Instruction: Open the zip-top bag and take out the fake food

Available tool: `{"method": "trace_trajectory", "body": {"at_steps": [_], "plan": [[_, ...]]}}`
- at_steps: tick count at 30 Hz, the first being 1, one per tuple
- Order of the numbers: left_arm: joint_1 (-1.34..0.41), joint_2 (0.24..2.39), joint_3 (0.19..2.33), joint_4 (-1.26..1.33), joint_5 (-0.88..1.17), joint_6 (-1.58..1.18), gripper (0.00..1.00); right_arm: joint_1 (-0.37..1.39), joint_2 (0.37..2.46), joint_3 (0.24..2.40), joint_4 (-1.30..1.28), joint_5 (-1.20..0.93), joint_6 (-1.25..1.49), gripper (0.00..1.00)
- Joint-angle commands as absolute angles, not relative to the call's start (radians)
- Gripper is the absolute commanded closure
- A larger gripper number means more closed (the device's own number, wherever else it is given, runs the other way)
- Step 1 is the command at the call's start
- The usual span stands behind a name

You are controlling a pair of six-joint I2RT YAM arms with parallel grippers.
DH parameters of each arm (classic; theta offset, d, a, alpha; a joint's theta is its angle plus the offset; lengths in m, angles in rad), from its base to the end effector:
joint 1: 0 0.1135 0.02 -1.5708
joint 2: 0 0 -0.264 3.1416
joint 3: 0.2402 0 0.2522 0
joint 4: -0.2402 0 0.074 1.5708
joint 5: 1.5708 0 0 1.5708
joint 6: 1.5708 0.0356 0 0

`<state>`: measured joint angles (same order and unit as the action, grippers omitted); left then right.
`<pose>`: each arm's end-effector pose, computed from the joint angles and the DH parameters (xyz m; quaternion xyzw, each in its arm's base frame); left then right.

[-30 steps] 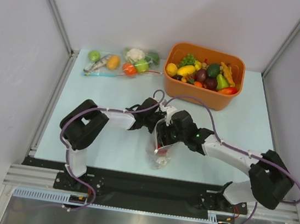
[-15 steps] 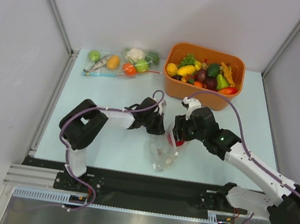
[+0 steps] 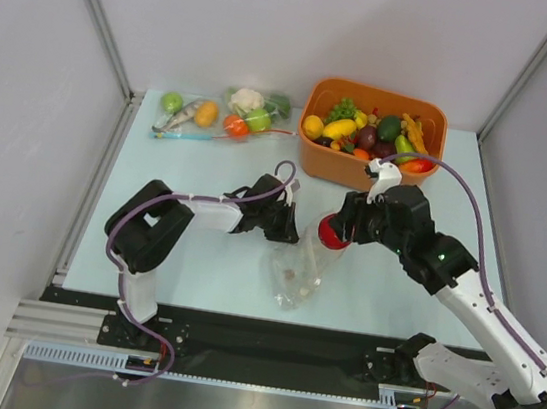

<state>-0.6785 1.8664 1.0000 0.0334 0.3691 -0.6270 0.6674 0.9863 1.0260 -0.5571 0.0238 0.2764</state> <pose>0.2826 -0.2443 0.1389 0.0898 0.9149 -0.3513 0.1776 0.1670 0.1305 0.3491 -0.1620 0.8491 0.2193 0.4524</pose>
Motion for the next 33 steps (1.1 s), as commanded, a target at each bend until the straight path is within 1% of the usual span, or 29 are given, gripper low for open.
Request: {"method": "trace_trajectory", "body": {"at_steps": [1,10,15,18,19,25,30,33], "plan": [[-0.672,1.807,1.009,0.028,0.361,-0.601,1.00,0.647,0.965,1.068,-0.560,-0.029,0.310,1.00],[-0.663,1.812,1.012,0.020,0.362,-0.595,1.00,0.566,0.972,1.192,-0.543,-0.075,0.288,1.00],[-0.658,1.818,1.028,0.011,0.367,-0.592,0.99,0.476,0.994,1.219,-0.493,-0.121,0.261,1.00],[-0.660,1.815,1.032,0.008,0.371,-0.592,1.00,0.420,1.038,1.235,-0.433,-0.136,0.230,1.00],[-0.660,1.813,1.035,0.009,0.374,-0.594,1.00,0.378,1.055,1.241,-0.414,-0.143,0.226,1.00],[-0.660,1.798,1.040,0.008,0.376,-0.600,1.00,0.229,1.221,1.298,-0.247,-0.141,0.195,1.00],[-0.660,1.784,1.035,0.008,0.377,-0.606,1.00,0.137,1.366,1.353,-0.141,-0.129,0.196,1.00],[-0.660,1.779,1.032,-0.020,0.374,-0.603,1.00,0.114,1.422,1.376,-0.134,-0.098,0.175,1.00]]}}
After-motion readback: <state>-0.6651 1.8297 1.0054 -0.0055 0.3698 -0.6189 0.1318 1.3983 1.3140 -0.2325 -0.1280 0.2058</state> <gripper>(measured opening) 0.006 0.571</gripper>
